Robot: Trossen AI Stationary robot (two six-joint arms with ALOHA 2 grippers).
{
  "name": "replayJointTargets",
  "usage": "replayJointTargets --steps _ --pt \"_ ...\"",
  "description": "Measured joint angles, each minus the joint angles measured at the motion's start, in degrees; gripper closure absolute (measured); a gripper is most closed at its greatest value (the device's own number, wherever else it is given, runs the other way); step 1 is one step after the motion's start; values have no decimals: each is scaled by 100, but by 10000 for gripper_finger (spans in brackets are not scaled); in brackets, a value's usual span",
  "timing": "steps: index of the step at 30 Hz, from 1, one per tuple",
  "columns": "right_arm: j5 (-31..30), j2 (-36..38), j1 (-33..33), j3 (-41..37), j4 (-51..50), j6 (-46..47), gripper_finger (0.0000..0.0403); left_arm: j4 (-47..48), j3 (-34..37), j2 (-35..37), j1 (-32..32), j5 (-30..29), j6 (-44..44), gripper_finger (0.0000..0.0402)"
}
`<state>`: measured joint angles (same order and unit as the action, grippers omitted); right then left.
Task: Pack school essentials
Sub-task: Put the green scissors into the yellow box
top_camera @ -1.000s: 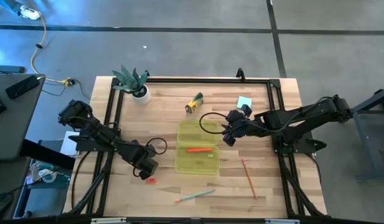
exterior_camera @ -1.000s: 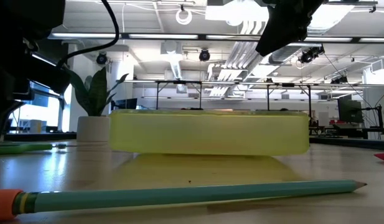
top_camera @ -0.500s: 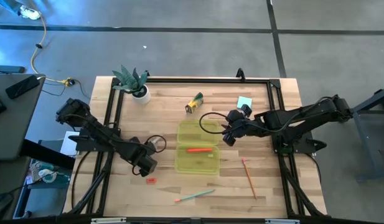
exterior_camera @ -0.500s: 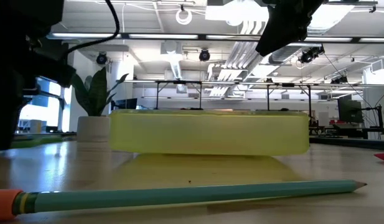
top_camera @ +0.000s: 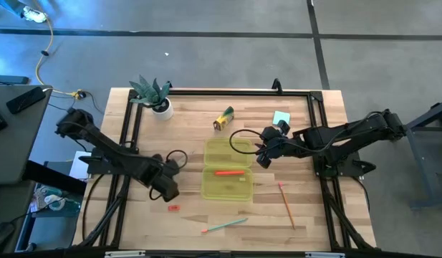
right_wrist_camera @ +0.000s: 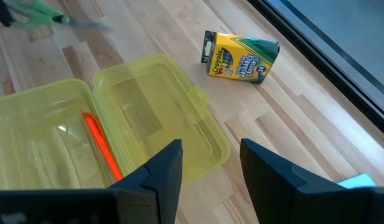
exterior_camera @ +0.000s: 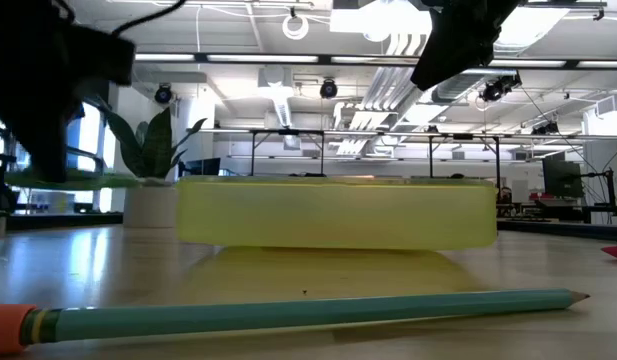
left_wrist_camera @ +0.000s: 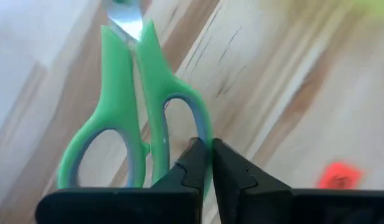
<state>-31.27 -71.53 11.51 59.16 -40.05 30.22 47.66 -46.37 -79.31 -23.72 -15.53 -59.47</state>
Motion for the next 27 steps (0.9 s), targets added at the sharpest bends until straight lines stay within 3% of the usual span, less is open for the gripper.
replayJointTargets --steps 6,11,19,27 --pt "-2 0 0 0 11 2 251 -268 -480 138 1 -460 489 400" --pt "0 0 0 0 1 2 251 -442 -808 19 1 -454 895 400" --pt "0 0 2 0 2 2 251 -390 -681 -2 1 -356 874 400" --pt "0 1 2 0 10 2 251 51 -586 -2 3 -260 857 346"
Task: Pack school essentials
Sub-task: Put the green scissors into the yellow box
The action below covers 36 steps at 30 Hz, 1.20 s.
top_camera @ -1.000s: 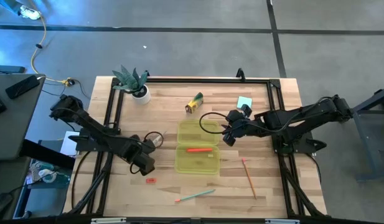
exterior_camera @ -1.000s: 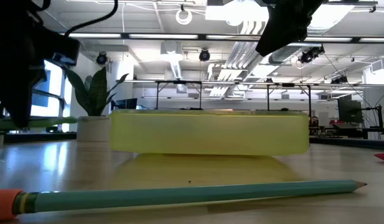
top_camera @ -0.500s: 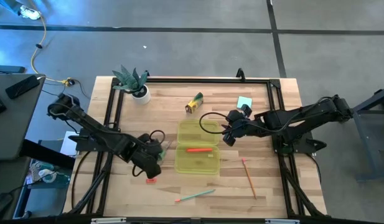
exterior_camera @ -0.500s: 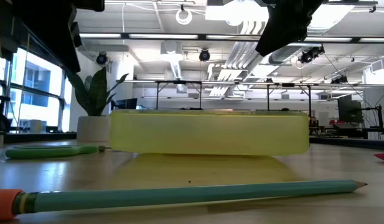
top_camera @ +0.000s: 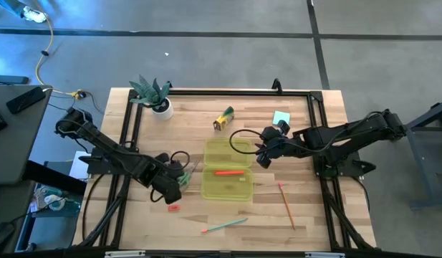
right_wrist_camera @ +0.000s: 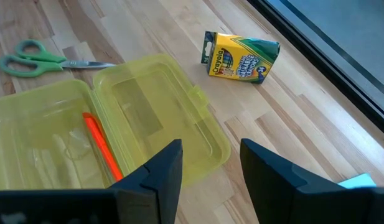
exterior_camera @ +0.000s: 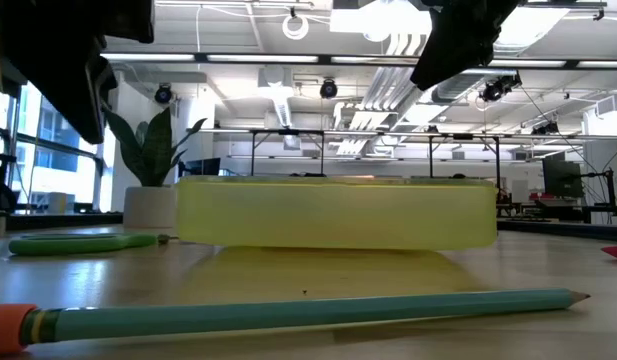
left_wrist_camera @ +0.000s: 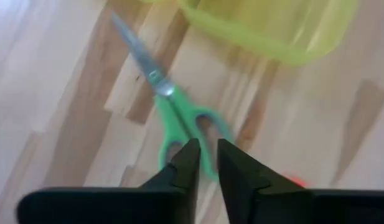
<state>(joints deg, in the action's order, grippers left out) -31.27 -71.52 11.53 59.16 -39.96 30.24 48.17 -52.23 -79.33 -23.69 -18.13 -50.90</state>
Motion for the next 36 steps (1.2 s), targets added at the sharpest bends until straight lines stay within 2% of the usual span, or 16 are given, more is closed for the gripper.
replayJointTargets --steps 6,12,22,36 --pt "0 1 0 0 -7 0 251 884 7 0 201 185 -138 280" --pt "0 1 13 0 -5 2 251 683 468 79 563 560 204 242" --pt "0 1 13 0 3 1 251 -694 1124 70 692 1185 1290 244" --pt "0 0 13 0 18 2 251 -961 1325 59 942 1158 1425 245"
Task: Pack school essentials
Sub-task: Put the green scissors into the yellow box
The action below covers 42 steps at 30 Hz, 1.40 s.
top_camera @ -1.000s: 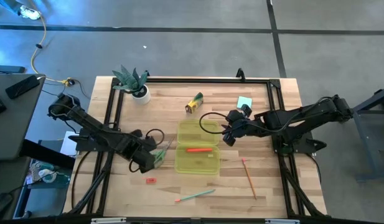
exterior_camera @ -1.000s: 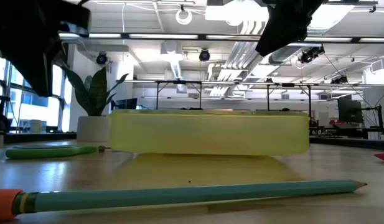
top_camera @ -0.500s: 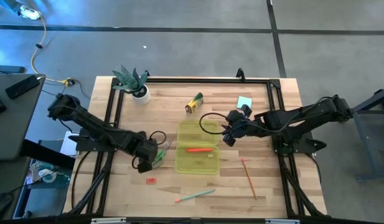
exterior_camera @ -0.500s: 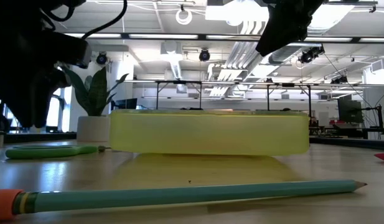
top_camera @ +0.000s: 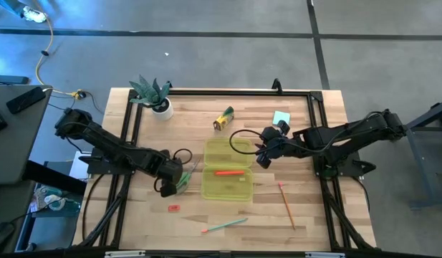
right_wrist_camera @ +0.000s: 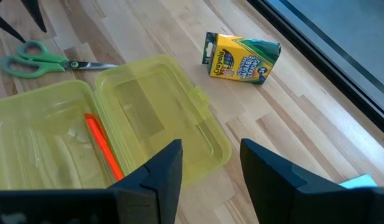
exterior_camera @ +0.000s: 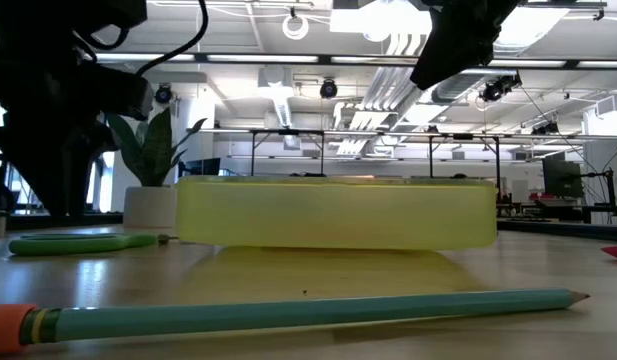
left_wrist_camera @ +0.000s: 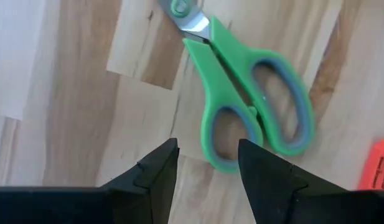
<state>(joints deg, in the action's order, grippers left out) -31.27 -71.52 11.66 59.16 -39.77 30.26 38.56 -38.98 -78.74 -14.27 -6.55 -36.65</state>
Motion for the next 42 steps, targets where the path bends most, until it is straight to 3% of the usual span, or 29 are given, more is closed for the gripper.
replayJointTargets --steps 22,26,35,42 --pt "0 -1 0 0 16 -2 251 -294 -26 -903 341 379 422 249" --pt "0 1 0 0 16 -2 251 -374 -21 -910 372 511 559 278" --pt "0 0 0 0 16 -2 251 -555 -13 -918 366 592 709 386" --pt "0 1 0 0 16 -2 251 -513 -13 -927 366 560 620 386"
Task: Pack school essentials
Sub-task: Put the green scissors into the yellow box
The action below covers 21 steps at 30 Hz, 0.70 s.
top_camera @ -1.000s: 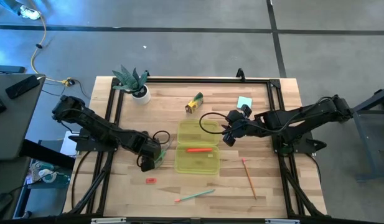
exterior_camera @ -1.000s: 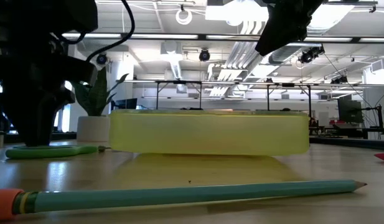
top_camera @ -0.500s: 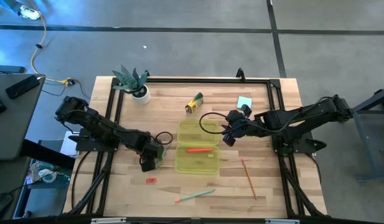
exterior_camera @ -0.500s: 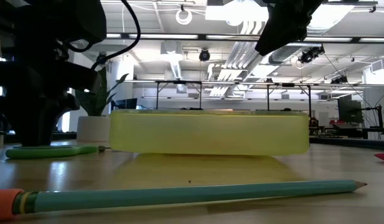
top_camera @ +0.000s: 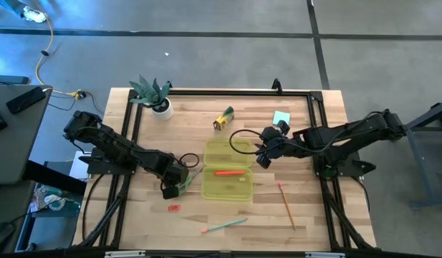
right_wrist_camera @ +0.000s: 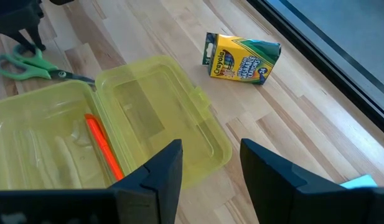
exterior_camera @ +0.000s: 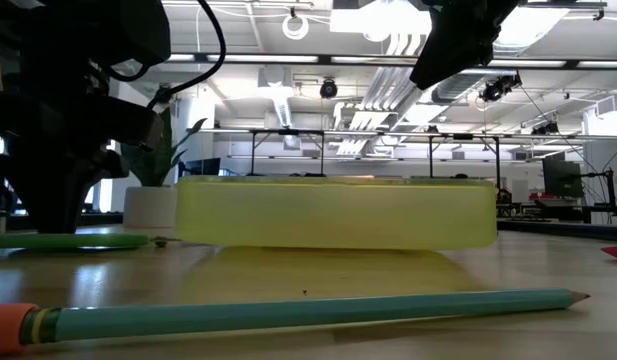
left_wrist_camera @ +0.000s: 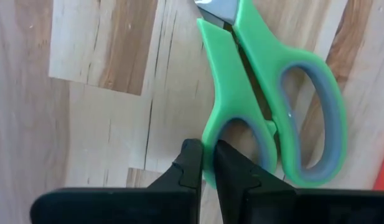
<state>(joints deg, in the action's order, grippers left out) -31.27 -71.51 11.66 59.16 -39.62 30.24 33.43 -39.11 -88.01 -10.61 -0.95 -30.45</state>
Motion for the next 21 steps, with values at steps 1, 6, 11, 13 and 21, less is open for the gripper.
replayJointTargets --steps 1,6,11,13,21 --pt "0 1 0 0 0 0 251 6 0 0 0 -6 -29 386" --pt "0 1 0 0 0 0 251 38 11 101 -4 -57 -153 387" --pt "0 -1 0 0 0 0 251 105 35 317 -101 -363 -313 387" --pt "0 0 1 0 0 0 251 253 33 403 -109 -431 -446 387" --pt "0 -1 0 -2 -2 0 251 691 22 546 -139 -317 -683 387"
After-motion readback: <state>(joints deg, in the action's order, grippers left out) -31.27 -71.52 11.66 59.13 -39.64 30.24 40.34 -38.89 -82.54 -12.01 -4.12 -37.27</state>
